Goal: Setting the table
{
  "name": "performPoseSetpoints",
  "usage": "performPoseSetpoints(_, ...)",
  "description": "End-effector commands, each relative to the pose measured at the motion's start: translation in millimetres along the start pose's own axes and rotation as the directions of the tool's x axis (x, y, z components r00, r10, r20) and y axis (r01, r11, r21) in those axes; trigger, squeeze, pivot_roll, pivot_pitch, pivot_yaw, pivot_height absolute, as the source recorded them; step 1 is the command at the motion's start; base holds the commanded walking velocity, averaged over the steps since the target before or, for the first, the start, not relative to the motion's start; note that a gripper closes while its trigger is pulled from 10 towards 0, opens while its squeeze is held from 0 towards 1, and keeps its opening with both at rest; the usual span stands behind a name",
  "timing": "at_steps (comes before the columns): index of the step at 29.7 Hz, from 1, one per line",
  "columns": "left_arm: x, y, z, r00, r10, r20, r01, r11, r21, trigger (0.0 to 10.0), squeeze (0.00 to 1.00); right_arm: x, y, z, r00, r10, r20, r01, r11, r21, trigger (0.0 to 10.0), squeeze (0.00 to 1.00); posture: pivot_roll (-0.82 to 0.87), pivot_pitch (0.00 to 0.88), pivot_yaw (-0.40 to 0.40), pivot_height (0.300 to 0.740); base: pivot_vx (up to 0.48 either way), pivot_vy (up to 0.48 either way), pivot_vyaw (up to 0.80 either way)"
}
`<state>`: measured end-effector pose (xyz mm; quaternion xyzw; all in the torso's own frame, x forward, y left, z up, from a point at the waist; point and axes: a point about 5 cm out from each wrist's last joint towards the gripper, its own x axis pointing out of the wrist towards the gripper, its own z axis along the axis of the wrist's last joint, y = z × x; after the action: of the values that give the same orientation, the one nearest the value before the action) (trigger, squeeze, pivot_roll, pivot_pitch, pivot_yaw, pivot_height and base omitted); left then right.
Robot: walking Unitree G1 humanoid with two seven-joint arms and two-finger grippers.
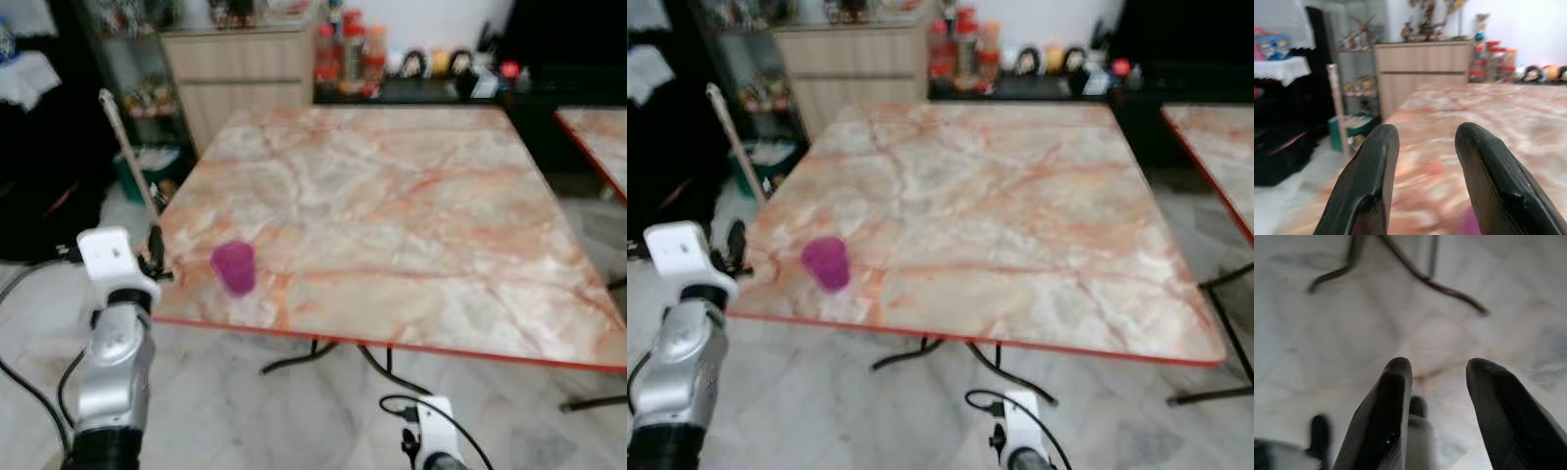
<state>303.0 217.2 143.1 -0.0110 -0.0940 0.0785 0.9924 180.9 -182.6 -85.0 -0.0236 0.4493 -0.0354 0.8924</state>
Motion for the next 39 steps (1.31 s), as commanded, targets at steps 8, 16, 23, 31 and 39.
performPoseSetpoints(8,-1.4,11.6,10,0.999,0.011,0.045,-0.012,1.0,0.018,10.0,0.0,0.3,-0.8,1,1.0,-0.004,0.0,0.004,1.0,0.0,10.0,0.0,0.07,0.0,0.036,0.732,0.343,0.0,0.0)
performPoseSetpoints(16,0.1,11.4,20,0.997,-0.075,0.034,0.073,0.996,0.048,10.0,0.0,-0.1,0.1,-1,1.0,-0.006,-0.011,0.006,1.0,0.0,10.0,0.0,0.08,0.0,0.038,0.732,0.0,0.0,0.0)
performPoseSetpoints(23,2.1,14.9,29,0.992,-0.118,0.037,0.115,0.991,0.071,10.0,0.0,-1.1,1.4,-6,1.0,-0.004,-0.022,0.004,1.0,-0.003,10.0,0.0,0.08,0.012,0.04,0.732,0.0,0.0,0.0)
performPoseSetpoints(31,-6.0,24.3,22,0.981,-0.18,-0.066,0.187,0.975,0.12,10.0,0.0,-3.6,1.9,-18,0.998,-0.004,-0.066,0.004,1.0,-0.01,10.0,0.0,0.09,0.026,0.047,0.732,0.0,0.0,0.0)
performPoseSetpoints(39,-16.2,37.0,33,0.983,-0.165,-0.085,0.174,0.979,0.105,10.0,0.0,-2.9,0.3,-16,0.998,-0.004,-0.066,0.003,1.0,-0.025,10.0,0.0,0.11,0.038,0.04,0.732,0.0,0.0,0.0)
